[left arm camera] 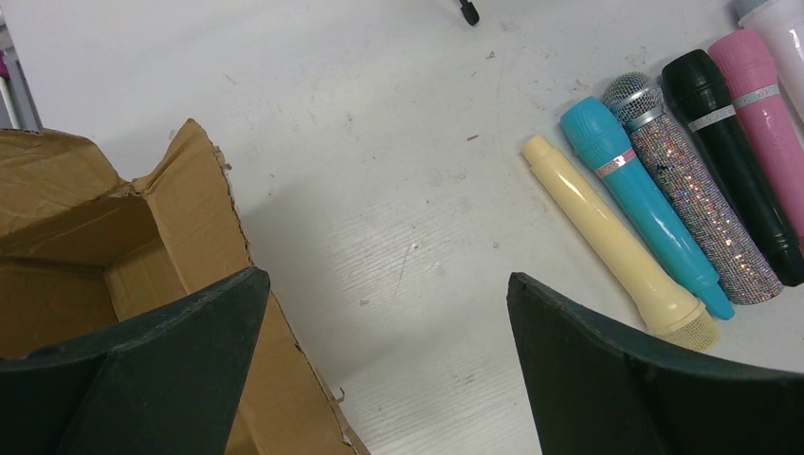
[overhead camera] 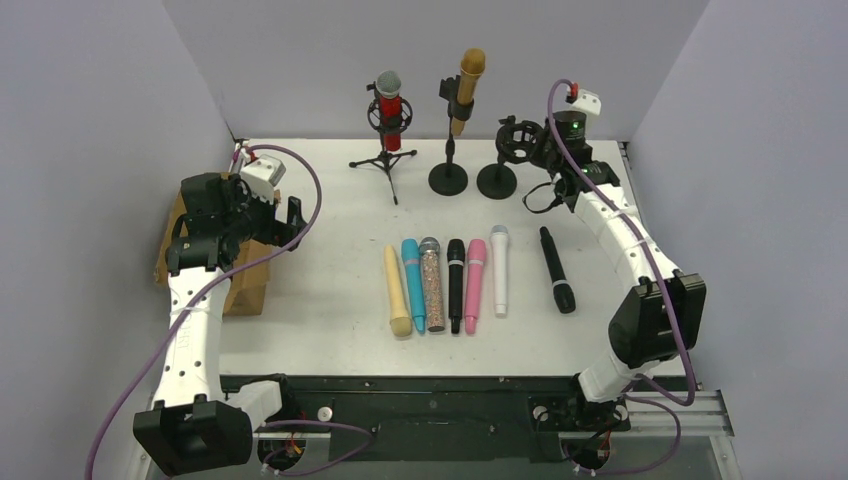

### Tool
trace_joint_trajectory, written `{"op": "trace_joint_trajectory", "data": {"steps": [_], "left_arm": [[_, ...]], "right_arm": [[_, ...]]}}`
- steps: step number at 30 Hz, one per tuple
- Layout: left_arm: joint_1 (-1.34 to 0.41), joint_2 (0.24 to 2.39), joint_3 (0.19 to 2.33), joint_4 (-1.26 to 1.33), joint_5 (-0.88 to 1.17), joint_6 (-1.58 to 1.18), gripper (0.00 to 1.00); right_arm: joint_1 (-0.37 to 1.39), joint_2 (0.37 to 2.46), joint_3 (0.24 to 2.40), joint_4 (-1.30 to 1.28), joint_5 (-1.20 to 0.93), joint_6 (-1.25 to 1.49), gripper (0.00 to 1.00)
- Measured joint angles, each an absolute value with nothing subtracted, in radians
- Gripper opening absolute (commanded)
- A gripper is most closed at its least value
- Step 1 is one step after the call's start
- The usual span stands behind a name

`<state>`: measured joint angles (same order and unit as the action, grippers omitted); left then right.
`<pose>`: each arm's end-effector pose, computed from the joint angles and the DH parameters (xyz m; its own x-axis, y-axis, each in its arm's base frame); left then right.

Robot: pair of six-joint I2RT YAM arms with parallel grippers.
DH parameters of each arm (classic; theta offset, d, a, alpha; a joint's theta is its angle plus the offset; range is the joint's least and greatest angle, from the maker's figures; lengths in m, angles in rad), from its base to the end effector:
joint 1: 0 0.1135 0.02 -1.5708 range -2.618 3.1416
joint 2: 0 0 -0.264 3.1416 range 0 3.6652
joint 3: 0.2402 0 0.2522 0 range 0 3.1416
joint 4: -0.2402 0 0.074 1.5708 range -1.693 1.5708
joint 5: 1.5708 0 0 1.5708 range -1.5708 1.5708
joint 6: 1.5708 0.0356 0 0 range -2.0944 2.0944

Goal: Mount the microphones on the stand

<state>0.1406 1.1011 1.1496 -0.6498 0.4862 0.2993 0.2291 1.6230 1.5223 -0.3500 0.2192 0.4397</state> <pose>0.2293 0.0157 0.3610 -0.4593 0.1983 -0.8659 0.4113 0.9114 -0.0095 0.3732 0.0791 0.3648 -0.3971 0.3340 -0.8548 0.1525 0.9425 0.2975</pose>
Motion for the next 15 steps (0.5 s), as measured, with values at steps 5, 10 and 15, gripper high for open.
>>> {"op": "trace_joint_trajectory", "data": {"steps": [5, 10, 15], "left_arm": [[0.141, 1.101, 1.15, -0.649, 0.486, 0.299, 0.96], [0.141, 1.101, 1.149, -0.649, 0.486, 0.294, 0.96], [0.141, 1.101, 1.148, -0.647, 0.487, 0.287, 0.96]], "right_arm": [[0.19, 1.609, 1.494, -0.308, 0.163, 0.49, 0.18], [0.196, 1.615, 1.535, -0.353, 0.171, 0.514, 0.22], [0.208, 1.627, 1.637, -0.414, 0.188, 0.541, 0.32]]}}
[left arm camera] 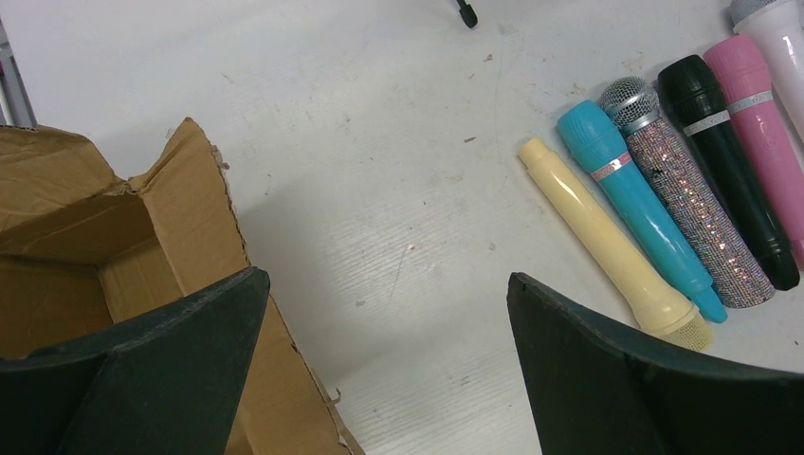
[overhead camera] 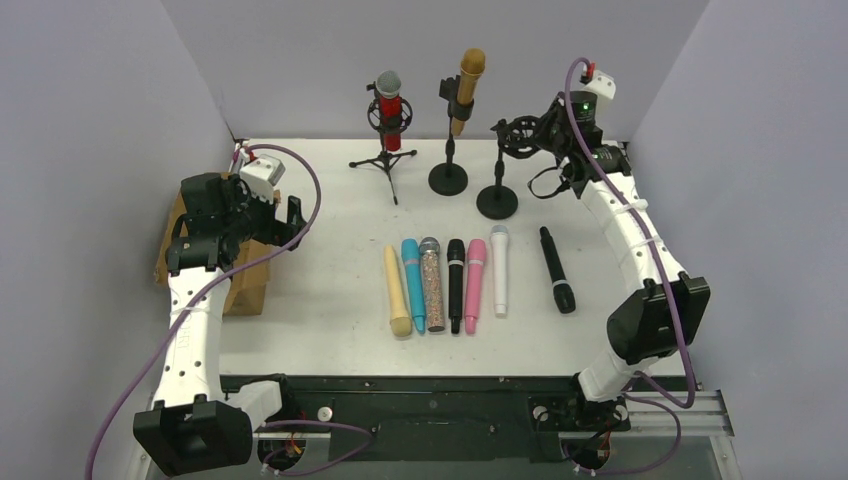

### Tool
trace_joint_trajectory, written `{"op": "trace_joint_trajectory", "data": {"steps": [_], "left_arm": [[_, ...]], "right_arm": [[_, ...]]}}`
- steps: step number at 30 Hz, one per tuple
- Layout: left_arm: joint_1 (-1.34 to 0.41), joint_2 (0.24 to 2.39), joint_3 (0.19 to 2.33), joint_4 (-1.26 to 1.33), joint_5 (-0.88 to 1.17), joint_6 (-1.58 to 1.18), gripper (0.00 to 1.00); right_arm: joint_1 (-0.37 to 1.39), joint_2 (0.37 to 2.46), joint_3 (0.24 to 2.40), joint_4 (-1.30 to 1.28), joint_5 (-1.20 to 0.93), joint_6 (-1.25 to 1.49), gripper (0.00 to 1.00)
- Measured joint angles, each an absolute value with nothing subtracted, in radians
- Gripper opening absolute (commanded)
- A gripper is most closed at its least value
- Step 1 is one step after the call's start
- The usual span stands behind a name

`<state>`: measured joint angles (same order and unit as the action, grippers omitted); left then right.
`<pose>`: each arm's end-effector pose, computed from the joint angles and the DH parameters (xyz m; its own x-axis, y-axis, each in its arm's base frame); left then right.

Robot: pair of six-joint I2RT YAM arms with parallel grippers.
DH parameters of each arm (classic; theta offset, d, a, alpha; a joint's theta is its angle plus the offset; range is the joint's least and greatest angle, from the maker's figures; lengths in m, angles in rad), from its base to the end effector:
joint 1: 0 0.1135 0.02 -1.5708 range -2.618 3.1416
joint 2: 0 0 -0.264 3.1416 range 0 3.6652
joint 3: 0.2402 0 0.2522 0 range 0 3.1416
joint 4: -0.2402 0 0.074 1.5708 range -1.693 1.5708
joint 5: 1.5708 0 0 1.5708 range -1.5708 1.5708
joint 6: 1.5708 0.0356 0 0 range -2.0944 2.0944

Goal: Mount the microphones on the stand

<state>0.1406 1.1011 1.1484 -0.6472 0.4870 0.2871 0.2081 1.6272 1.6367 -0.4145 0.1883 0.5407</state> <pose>0.2295 0.0157 0.3609 -0.4629 0.1872 -0.8664 0.4063 0.9135 -0.0197 0.3726 0.0719 0.3965 -0.3483 0.4432 -0.8260 0.1688 0.8964 0.4099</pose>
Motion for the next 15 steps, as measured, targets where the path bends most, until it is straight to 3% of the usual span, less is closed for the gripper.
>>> {"op": "trace_joint_trajectory", "data": {"steps": [4, 15], "left_arm": [[0.141, 1.101, 1.148, -0.647, 0.487, 0.279, 0.96], [0.141, 1.101, 1.148, -0.648, 0.491, 0.273, 0.96]], "right_arm": [[0.231, 1.643, 1.746, -0.448, 0.218, 0.556, 0.46], [0.281, 1.642, 1.724, -0.482, 0.303, 0.562, 0.53]]}}
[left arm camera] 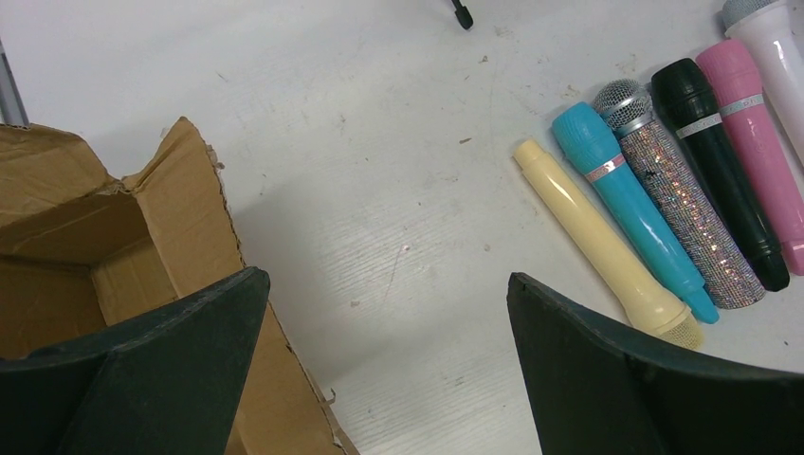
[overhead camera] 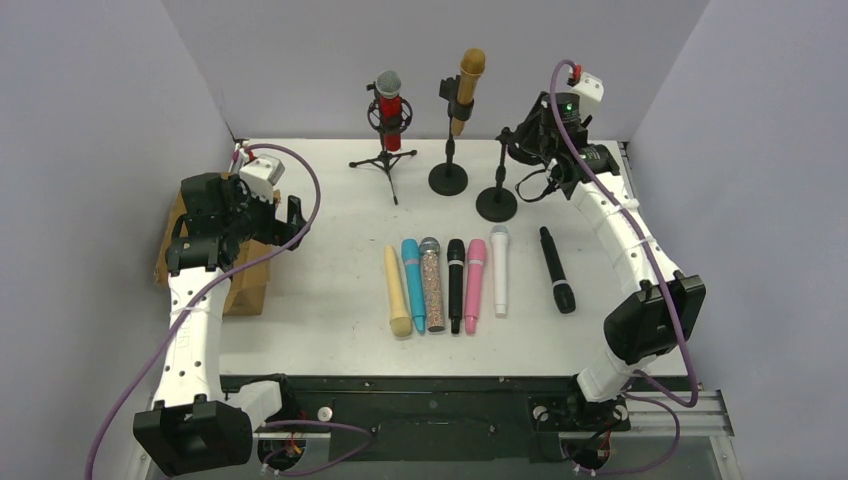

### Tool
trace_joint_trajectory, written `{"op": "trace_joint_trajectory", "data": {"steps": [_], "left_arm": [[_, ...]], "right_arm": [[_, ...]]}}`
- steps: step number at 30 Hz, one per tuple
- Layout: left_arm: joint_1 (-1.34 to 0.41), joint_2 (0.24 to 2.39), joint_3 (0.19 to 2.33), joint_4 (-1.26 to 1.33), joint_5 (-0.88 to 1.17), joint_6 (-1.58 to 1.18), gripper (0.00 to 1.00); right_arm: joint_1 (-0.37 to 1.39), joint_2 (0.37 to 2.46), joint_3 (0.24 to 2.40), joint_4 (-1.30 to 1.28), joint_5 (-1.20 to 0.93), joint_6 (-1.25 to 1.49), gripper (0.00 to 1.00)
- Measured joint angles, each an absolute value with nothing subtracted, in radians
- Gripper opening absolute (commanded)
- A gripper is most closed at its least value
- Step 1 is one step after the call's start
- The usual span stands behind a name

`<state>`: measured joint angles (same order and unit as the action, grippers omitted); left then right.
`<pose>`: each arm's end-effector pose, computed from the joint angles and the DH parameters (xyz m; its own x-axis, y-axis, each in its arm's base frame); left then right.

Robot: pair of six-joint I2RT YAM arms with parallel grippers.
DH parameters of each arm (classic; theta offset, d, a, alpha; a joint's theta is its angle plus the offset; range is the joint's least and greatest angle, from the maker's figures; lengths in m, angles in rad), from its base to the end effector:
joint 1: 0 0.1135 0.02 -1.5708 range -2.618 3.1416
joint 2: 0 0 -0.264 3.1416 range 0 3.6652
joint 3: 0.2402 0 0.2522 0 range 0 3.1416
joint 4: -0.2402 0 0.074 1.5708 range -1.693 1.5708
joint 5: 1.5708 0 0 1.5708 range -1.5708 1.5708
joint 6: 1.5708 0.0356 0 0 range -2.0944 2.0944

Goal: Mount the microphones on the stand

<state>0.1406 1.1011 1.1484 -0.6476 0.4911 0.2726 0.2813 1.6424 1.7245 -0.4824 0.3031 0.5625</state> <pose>0.2294 0.0155 0.3609 -0.4682 0.1735 -0.8664 0.4027 0.9147 -0.0344 0.3657 0.0946 0.4146 -0.3172 0.4382 -0.8411 0.1989 0.8979 0.3927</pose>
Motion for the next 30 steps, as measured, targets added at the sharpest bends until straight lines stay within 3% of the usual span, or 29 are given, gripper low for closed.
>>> {"op": "trace_joint_trajectory", "data": {"steps": [13, 22, 30], "left_arm": [[0.141, 1.101, 1.148, -0.648, 0.499, 0.266, 0.96], [0.141, 1.105, 1.148, -0.656, 0.512, 0.256, 0.96], [0.141, 1.127, 1.151, -0.688, 0.537, 0.228, 0.96]], "right_arm": [[0.325, 1.505, 1.56, -0.5, 0.338, 0.514, 0.61], [0.581, 1.204, 1.184, -0.496, 0.364, 0.534, 0.62], [0.748, 1.302, 1.035, -0.498, 0.324, 0.6, 0.49]]}}
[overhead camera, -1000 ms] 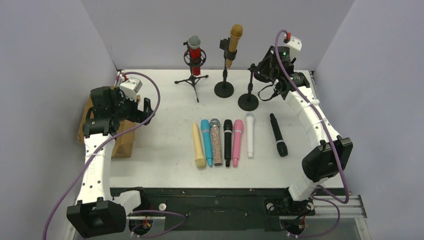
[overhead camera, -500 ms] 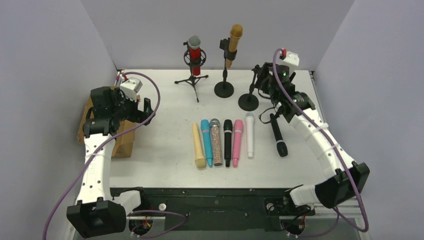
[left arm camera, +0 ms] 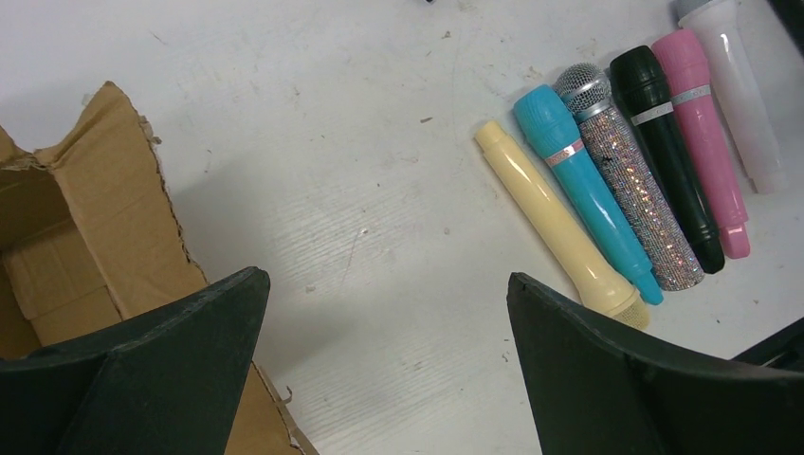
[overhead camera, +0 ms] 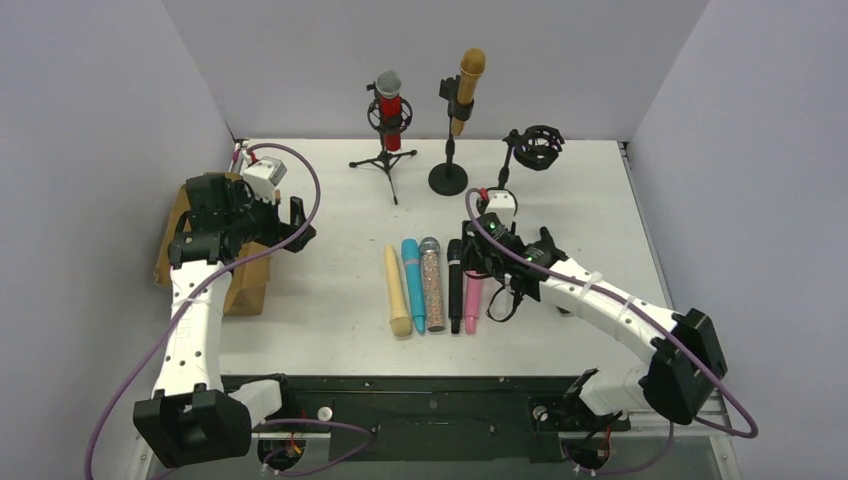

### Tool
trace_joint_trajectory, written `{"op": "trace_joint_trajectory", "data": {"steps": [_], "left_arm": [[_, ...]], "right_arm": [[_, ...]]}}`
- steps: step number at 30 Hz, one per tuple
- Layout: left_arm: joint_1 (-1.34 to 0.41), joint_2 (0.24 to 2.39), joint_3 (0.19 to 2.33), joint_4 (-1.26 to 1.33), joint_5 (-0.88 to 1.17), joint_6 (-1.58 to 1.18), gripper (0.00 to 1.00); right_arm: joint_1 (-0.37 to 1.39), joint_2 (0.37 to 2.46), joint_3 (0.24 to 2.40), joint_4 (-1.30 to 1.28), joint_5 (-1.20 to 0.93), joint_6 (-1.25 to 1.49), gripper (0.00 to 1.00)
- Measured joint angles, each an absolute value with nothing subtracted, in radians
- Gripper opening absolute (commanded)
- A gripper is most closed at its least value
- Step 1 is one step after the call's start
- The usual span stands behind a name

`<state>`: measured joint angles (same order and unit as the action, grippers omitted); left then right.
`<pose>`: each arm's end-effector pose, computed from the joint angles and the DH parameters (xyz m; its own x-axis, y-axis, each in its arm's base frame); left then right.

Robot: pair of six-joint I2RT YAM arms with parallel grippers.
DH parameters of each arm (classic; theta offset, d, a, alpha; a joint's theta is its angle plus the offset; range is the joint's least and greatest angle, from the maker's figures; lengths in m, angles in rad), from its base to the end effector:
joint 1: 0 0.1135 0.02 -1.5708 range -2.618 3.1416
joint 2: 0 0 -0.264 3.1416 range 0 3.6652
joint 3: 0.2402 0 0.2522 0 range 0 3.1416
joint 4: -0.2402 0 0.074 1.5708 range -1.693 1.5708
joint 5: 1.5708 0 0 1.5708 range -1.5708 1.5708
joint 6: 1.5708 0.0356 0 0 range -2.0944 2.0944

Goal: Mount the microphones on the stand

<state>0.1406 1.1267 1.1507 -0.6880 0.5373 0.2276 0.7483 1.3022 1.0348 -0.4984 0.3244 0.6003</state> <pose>0.2326 0.0145 0.3533 -0.5316 0.1206 -0.8384 0.4092 0.9032 -0.1296 0.2127 0.1820 0.2865 -0.6883 0.0916 -0.7196 -0.1063 0.9686 0.2249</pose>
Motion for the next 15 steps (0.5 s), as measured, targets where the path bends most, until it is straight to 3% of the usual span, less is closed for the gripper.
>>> {"op": "trace_joint_trajectory", "data": {"steps": [7, 15], "left_arm": [[0.141, 1.152, 1.155, -0.722, 0.559, 0.201, 0.96], [0.141, 1.16, 1.155, -0.733, 0.563, 0.194, 0.96]], "right_arm": [[0.739, 1.464, 0.994, -0.454, 0.288, 0.614, 0.41], [0.731, 1.621, 0.992, -0.411, 0.273, 0.614, 0.4]]}}
